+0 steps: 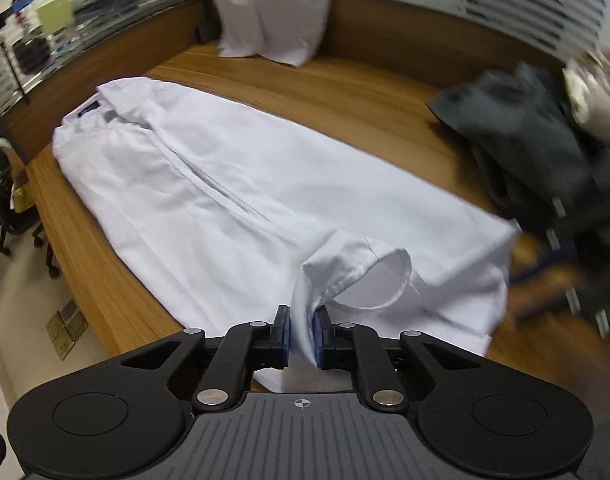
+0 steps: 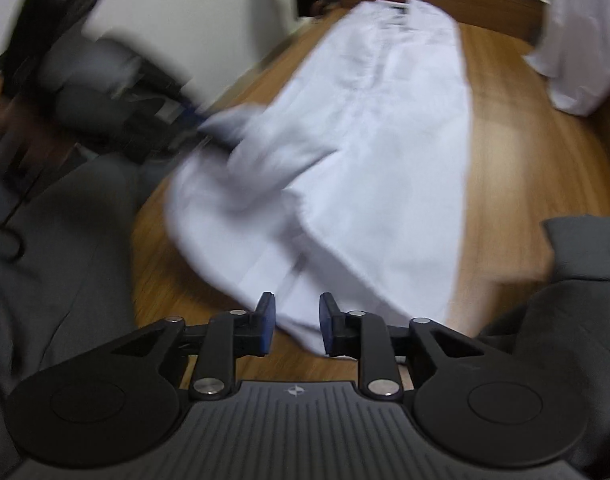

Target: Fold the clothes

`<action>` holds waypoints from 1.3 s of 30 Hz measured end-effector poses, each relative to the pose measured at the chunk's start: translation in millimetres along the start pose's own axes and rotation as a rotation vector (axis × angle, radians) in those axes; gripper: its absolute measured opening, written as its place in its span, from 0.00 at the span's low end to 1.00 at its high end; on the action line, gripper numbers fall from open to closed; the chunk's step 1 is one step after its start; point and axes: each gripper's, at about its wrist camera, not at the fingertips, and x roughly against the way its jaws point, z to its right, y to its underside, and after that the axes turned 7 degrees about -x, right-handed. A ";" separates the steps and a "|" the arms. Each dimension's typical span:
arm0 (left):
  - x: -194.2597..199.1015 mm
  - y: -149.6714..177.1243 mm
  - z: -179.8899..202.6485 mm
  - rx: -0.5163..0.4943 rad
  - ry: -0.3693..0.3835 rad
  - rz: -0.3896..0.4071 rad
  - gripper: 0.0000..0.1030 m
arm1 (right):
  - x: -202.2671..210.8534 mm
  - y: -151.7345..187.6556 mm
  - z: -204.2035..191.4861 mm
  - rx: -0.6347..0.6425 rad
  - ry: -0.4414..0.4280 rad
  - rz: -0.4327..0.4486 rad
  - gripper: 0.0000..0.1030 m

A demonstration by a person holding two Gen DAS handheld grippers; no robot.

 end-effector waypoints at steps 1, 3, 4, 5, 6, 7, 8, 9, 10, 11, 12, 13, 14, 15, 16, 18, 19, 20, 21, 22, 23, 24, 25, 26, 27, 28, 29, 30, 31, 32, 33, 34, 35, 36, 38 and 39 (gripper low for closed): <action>-2.0 -5.4 -7.4 0.017 0.001 -0.001 0.13 | -1.3 0.0 -4.4 0.018 -0.007 0.001 0.27; -7.1 -15.7 -20.9 0.049 0.007 -0.009 0.13 | -4.0 -0.1 -13.1 0.053 -0.021 0.005 0.31; -9.6 -20.8 -27.7 0.065 0.010 -0.013 0.13 | -6.5 -0.6 -17.6 0.070 -0.015 0.012 0.35; -12.8 -24.6 -32.4 0.075 0.015 -0.019 0.13 | -8.5 -1.4 -22.3 0.089 -0.004 0.023 0.37; -16.3 -27.6 -35.9 0.082 0.021 -0.027 0.13 | -10.8 -2.2 -27.0 0.112 0.002 0.031 0.41; -19.2 -29.9 -38.3 0.087 0.025 -0.032 0.14 | -12.7 -3.4 -32.0 0.140 0.017 0.042 0.44; -20.9 -30.9 -39.2 0.087 0.026 -0.035 0.14 | -14.7 -4.5 -36.9 0.168 0.032 0.054 0.44; -22.2 -31.2 -39.4 0.084 0.026 -0.038 0.14 | -16.6 -5.7 -41.8 0.196 0.047 0.066 0.44; -23.2 -30.9 -39.1 0.083 0.026 -0.040 0.14 | -18.5 -7.1 -46.5 0.219 0.067 0.077 0.44; -24.0 -30.2 -38.3 0.083 0.027 -0.042 0.14 | -21.2 -8.8 -50.2 0.236 0.096 0.090 0.44; -24.8 -29.5 -37.5 0.083 0.027 -0.044 0.14 | -24.0 -10.2 -52.3 0.244 0.117 0.100 0.44; -25.5 -28.8 -36.8 0.083 0.027 -0.046 0.14 | -26.2 -12.0 -53.1 0.245 0.132 0.106 0.43; -26.3 -28.1 -36.0 0.083 0.027 -0.048 0.14 | -28.6 -13.0 -53.5 0.247 0.155 0.113 0.43; -27.1 -27.6 -35.7 0.083 0.028 -0.049 0.14 | -31.0 -14.0 -53.8 0.248 0.178 0.120 0.43; -27.8 -27.2 -35.6 0.085 0.028 -0.052 0.14 | -35.1 -16.1 -53.6 0.250 0.196 0.123 0.40; -28.6 -26.6 -35.2 0.088 0.028 -0.056 0.14 | -42.0 -18.9 -51.7 0.252 0.219 0.118 0.33; -28.6 -26.6 -34.9 0.090 0.028 -0.056 0.14 | -45.2 -19.8 -51.5 0.256 0.225 0.112 0.33; -28.3 -26.4 -34.8 0.091 0.028 -0.056 0.14 | -47.7 -20.3 -51.4 0.265 0.234 0.111 0.33; -27.9 -26.1 -34.7 0.091 0.028 -0.057 0.14 | -49.7 -20.3 -51.3 0.276 0.246 0.111 0.33; -27.4 -25.8 -34.6 0.091 0.028 -0.057 0.14 | -51.7 -20.4 -51.7 0.287 0.262 0.112 0.33; -27.3 -25.4 -34.5 0.092 0.028 -0.058 0.14 | -52.7 -20.3 -51.7 0.295 0.275 0.114 0.33; -27.4 -24.8 -34.3 0.092 0.029 -0.058 0.14 | -52.5 -20.5 -52.3 0.300 0.290 0.119 0.33; -27.4 -24.2 -34.1 0.093 0.030 -0.059 0.14 | -51.0 -20.2 -51.2 0.299 0.307 0.125 0.33; -27.5 -23.6 -33.9 0.093 0.031 -0.060 0.14 | -49.4 -20.0 -50.1 0.299 0.325 0.130 0.33; -27.6 -23.0 -33.7 0.094 0.031 -0.061 0.14 | -47.3 -19.3 -49.2 0.298 0.338 0.136 0.33; -27.6 -22.4 -33.5 0.094 0.032 -0.061 0.14 | -45.2 -18.7 -48.2 0.298 0.352 0.142 0.33; -27.8 -21.9 -32.9 0.093 0.035 -0.063 0.14 | -44.1 -17.7 -47.1 0.299 0.362 0.146 0.33; -28.1 -21.5 -32.0 0.091 0.038 -0.064 0.14 | -44.3 -17.2 -46.5 0.301 0.363 0.147 0.32; -28.0 -21.0 -30.7 0.087 0.040 -0.065 0.14 | -44.4 -16.7 -45.9 0.303 0.365 0.147 0.30; -27.4 -20.2 -29.0 0.079 0.043 -0.065 0.14 | -44.7 -17.0 -46.5 0.304 0.364 0.148 0.27; -26.2 -19.1 -27.1 0.068 0.047 -0.063 0.14 | -44.5 -17.8 -46.6 0.300 0.349 0.141 0.17; -24.8 -18.1 -25.1 0.054 0.052 -0.060 0.14 | -44.3 -18.6 -46.7 0.295 0.334 0.134 0.05; -22.9 -16.9 -22.7 0.037 0.060 -0.056 0.14 | -43.2 -20.8 -45.0 0.282 0.305 0.120 0.02; -20.6 -15.7 -19.7 0.017 0.074 -0.052 0.14 | -40.7 -22.8 -43.4 0.264 0.269 0.112 0.02; -14.9 -11.8 -11.5 -0.036 0.114 -0.037 0.14 | -34.9 -23.9 -39.8 0.229 0.175 0.081 0.02; -11.9 -9.2 -6.1 -0.067 0.141 -0.032 0.14 | -32.8 -24.0 -37.8 0.211 0.125 0.057 0.02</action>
